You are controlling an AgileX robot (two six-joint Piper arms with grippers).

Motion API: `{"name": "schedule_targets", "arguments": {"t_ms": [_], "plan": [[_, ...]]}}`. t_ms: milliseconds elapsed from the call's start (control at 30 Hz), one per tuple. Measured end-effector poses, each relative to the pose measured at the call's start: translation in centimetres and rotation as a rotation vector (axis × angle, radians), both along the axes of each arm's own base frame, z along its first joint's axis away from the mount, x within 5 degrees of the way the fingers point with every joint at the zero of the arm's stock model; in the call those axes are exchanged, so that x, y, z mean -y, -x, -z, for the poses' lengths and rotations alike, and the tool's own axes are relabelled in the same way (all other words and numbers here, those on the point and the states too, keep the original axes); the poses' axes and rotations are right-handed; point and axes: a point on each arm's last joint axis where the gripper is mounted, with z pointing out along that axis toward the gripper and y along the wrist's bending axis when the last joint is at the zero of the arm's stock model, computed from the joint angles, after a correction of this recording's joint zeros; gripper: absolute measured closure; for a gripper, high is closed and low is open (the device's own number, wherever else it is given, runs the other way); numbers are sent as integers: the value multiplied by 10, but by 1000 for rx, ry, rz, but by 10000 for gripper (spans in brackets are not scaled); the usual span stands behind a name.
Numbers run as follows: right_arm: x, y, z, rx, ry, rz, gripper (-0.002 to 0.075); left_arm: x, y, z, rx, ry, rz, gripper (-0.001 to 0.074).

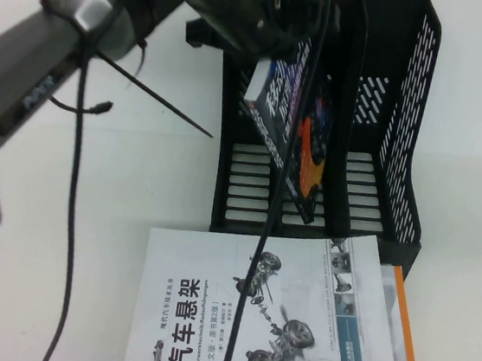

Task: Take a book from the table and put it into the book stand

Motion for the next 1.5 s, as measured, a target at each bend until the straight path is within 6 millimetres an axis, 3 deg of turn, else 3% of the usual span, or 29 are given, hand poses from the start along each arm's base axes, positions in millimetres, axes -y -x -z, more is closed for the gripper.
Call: {"name": "schedule_targets", "arguments": {"t_ms": [300, 500, 633, 733, 867, 933, 1067, 1133, 1267, 1367, 1500], "plan": [[-1, 0, 0, 2, -10, 0, 721, 10, -8, 19, -5, -44, 44, 609], [-1, 0, 0, 1, -11, 0, 721, 10, -9, 6, 76, -6, 48, 444], [-1, 0, 0, 0, -13, 0, 721, 11, -9, 5, 97, -24, 71, 416], [0, 1, -1, 4, -15, 0, 721, 10, -9, 3, 116, -31, 80, 455], [5, 11, -12, 54, -23, 0, 721, 1, -1, -16, 184, -75, 70, 645], [12, 20, -20, 90, -17, 3, 721, -9, 8, -37, 247, -103, 54, 697], [28, 49, -30, 172, -23, 12, 721, -36, 38, -88, 383, -125, -20, 727], [35, 63, -23, 190, -29, 12, 721, -51, 59, -114, 456, -128, -43, 731], [47, 91, 2, 237, -61, 2, 721, -68, 105, -144, 596, -160, -39, 734], [51, 108, 23, 276, -112, -10, 721, -71, 139, -145, 665, -153, 0, 734], [55, 123, 45, 280, -179, -14, 721, -71, 174, -119, 733, -107, 107, 734]]}}
